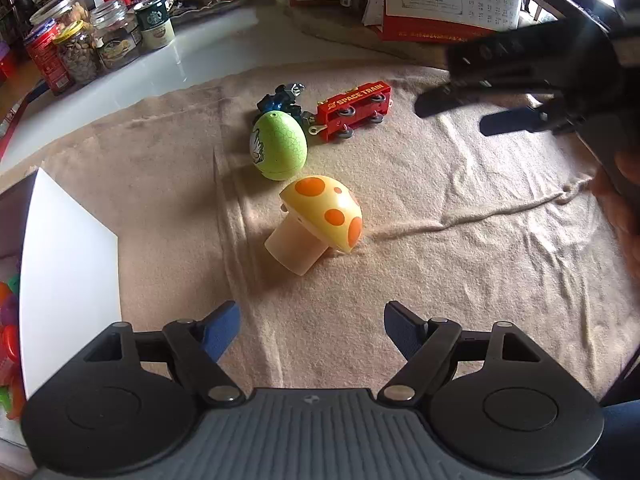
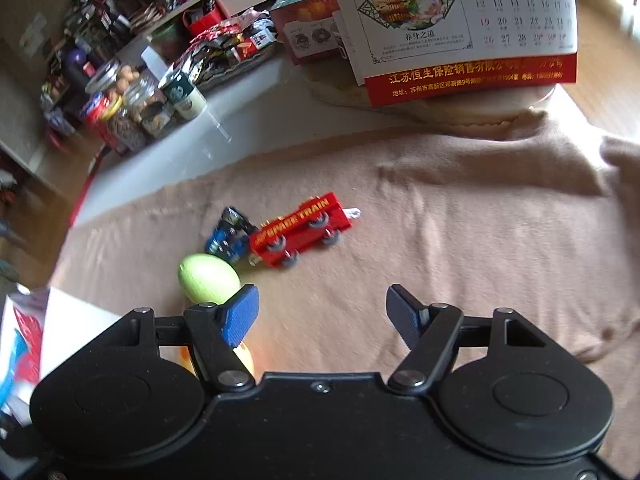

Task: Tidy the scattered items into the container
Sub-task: 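Move both open tools away from the box toward the train and mushroom, then close the right tool on the red SPACE TRAIN car, then grasp the spotted mushroom stem with the left tool while the right tool lifts the train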

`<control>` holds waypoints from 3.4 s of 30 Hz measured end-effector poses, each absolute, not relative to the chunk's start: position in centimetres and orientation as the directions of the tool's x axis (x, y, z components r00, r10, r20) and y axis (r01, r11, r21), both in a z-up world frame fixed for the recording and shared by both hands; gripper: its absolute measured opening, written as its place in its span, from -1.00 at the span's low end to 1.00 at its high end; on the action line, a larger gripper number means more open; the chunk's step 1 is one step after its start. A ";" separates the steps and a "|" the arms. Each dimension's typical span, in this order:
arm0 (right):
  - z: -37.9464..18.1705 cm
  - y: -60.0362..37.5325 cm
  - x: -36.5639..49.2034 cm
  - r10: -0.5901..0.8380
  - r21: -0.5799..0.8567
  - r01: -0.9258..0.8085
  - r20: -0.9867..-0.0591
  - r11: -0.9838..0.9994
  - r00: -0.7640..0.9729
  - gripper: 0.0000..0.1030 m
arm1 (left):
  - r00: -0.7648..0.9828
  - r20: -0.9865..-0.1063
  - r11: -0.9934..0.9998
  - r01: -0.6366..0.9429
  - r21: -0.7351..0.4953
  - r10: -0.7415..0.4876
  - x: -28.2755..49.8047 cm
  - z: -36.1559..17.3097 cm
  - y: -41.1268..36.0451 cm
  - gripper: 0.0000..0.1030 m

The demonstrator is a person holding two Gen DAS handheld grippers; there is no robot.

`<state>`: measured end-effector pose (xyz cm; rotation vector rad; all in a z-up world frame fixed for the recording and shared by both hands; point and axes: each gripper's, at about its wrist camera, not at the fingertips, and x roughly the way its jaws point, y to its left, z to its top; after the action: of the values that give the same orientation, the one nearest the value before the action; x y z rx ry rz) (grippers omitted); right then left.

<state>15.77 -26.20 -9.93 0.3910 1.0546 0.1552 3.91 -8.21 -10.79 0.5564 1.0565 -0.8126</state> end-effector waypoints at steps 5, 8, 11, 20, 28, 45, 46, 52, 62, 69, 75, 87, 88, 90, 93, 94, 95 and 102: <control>-12.8 -26.7 19.4 0.417 0.575 0.284 -0.784 0.767 0.460 0.32 | 0.242 -0.914 0.604 0.797 -0.004 -0.326 4.3 -10.2 -8.0 0.55; -14.1 -26.5 20.3 0.446 0.626 0.356 -0.762 0.694 0.469 0.32 | 0.246 -0.912 0.616 0.788 -0.010 -0.329 4.9 -9.9 -7.8 0.55; -14.8 -25.7 21.1 0.443 0.622 0.383 -0.770 0.683 0.460 0.32 | 0.246 -0.912 0.631 0.776 -0.018 -0.328 5.4 -9.8 -7.5 0.55; -15.8 -23.1 23.5 0.294 0.455 0.394 -0.866 0.799 0.404 0.26 | 0.247 -0.910 0.635 0.772 -0.022 -0.333 5.8 -9.3 -6.8 0.55; -14.9 -20.2 23.7 0.216 0.285 0.137 -0.900 0.949 0.378 -0.25 | 0.251 -0.908 0.629 0.777 -0.017 -0.336 5.8 -9.2 -6.7 0.55; -11.1 -25.5 13.2 0.216 0.234 -0.007 -0.887 0.972 0.408 0.17 | 0.252 -0.916 0.689 0.724 -0.036 -0.313 7.7 -9.9 -6.4 0.55; -11.0 -25.3 13.4 0.220 0.241 -0.007 -0.874 0.970 0.434 0.27 | 0.256 -0.916 0.699 0.714 -0.037 -0.310 7.9 -9.9 -6.3 0.55; -12.2 -23.0 17.3 0.210 0.208 -0.050 -0.885 0.977 0.415 0.33 | 0.261 -0.923 0.716 0.697 -0.022 -0.283 8.8 -10.5 -6.3 0.55; -13.6 -23.2 16.3 0.208 0.195 -0.072 -0.927 0.978 0.313 -0.43 | 0.252 -0.924 0.707 0.707 -0.027 -0.287 8.9 -10.6 -7.3 0.55; -12.4 -25.9 10.9 0.206 0.193 -0.072 -0.940 0.979 0.271 -0.43 | 0.258 -0.927 0.702 0.713 -0.008 -0.272 8.9 -12.1 -10.4 0.55; -12.8 -28.3 9.6 0.240 0.240 -0.033 -0.935 0.970 0.261 -0.43 | 0.254 -0.937 0.633 0.772 0.047 -0.241 7.7 -14.3 -13.0 0.50; -13.2 -29.3 10.0 0.293 0.292 -0.037 -0.928 0.956 0.232 -0.41 | 0.228 -0.939 0.561 0.827 0.046 -0.259 7.3 -15.6 -14.3 -0.20; -13.2 -29.3 10.1 0.293 0.293 -0.036 -0.928 0.956 0.232 -0.41 | 0.234 -0.937 0.562 0.826 0.051 -0.258 7.3 -15.8 -14.4 -0.20; -13.2 -29.2 10.3 0.292 0.293 -0.035 -0.927 0.956 0.233 -0.40 | 0.249 -0.937 0.564 0.823 0.071 -0.246 7.3 -16.0 -14.7 0.04; -13.2 -28.9 10.5 0.295 0.294 -0.041 -0.927 0.955 0.231 -0.34 | 0.239 -0.937 0.579 0.814 0.050 -0.255 7.6 -16.0 -15.0 0.10; -13.2 -28.9 10.6 0.296 0.294 -0.042 -0.927 0.955 0.231 -0.33 | 0.230 -0.938 0.588 0.808 0.035 -0.261 7.7 -16.0 -15.1 0.11; -13.3 -28.9 10.7 0.295 0.294 -0.042 -0.927 0.955 0.230 -0.33 | 0.222 -0.939 0.594 0.804 0.024 -0.262 7.9 -16.0 -15.2 0.14; -13.9 -29.0 10.8 0.287 0.284 -0.045 -0.937 0.958 0.199 -0.30 | 0.211 -0.947 0.609 0.793 0.021 -0.242 8.5 -16.6 -16.1 0.09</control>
<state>10.76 -29.02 -13.90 0.2104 1.3532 0.2345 8.51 -16.12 -16.64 0.5835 1.1423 -0.7779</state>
